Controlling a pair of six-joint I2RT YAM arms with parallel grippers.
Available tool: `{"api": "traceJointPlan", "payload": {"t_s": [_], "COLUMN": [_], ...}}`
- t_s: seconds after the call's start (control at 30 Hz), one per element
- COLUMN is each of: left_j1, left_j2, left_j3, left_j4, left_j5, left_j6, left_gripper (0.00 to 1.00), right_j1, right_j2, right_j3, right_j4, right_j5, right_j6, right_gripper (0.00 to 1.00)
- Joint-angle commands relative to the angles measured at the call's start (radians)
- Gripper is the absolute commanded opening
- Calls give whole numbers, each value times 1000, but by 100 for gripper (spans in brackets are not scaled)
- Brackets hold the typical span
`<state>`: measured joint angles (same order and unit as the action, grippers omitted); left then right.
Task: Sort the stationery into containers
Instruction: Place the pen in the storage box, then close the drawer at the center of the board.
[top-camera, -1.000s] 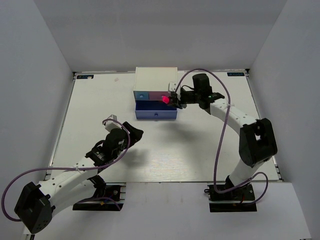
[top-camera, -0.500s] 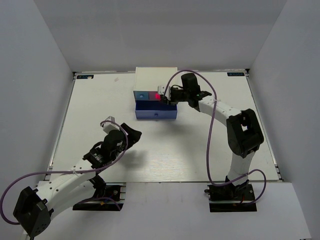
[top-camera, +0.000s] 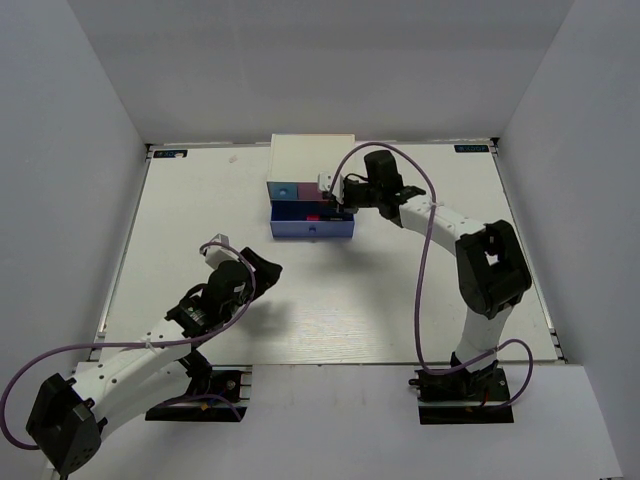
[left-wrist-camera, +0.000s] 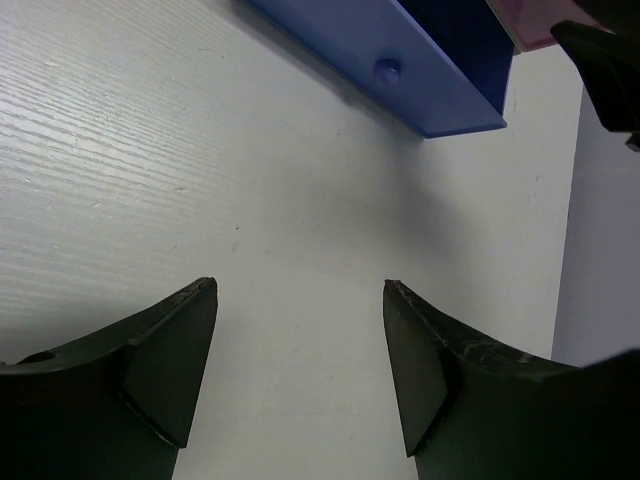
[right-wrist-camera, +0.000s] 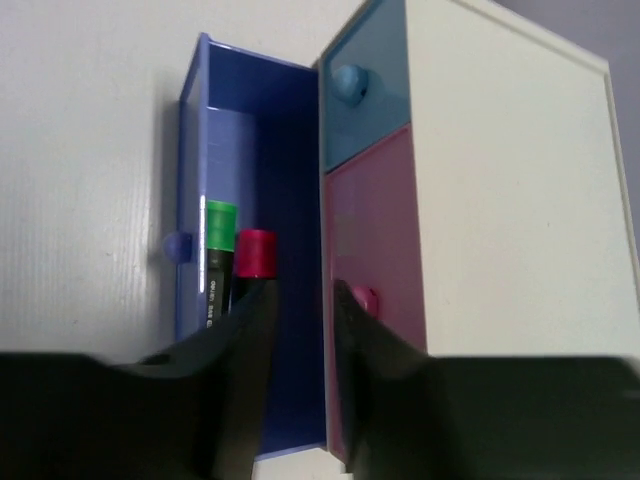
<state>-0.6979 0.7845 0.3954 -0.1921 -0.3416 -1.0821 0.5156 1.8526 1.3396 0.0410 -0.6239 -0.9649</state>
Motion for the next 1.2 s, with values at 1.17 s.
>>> {"api": "traceJointPlan", "payload": {"t_s": [1.17], "left_j1": [-5], "left_j2": [-229], "left_j3": [-69], "left_j4": [-112], "left_j5": [-23], "left_j6": [-56], "left_gripper": [100], "right_j1": [126], "right_j2": [51], "right_j3": [43], "right_j4": [-247], "right_j5": [56], "right_j6": [224], "right_gripper": [0]}}
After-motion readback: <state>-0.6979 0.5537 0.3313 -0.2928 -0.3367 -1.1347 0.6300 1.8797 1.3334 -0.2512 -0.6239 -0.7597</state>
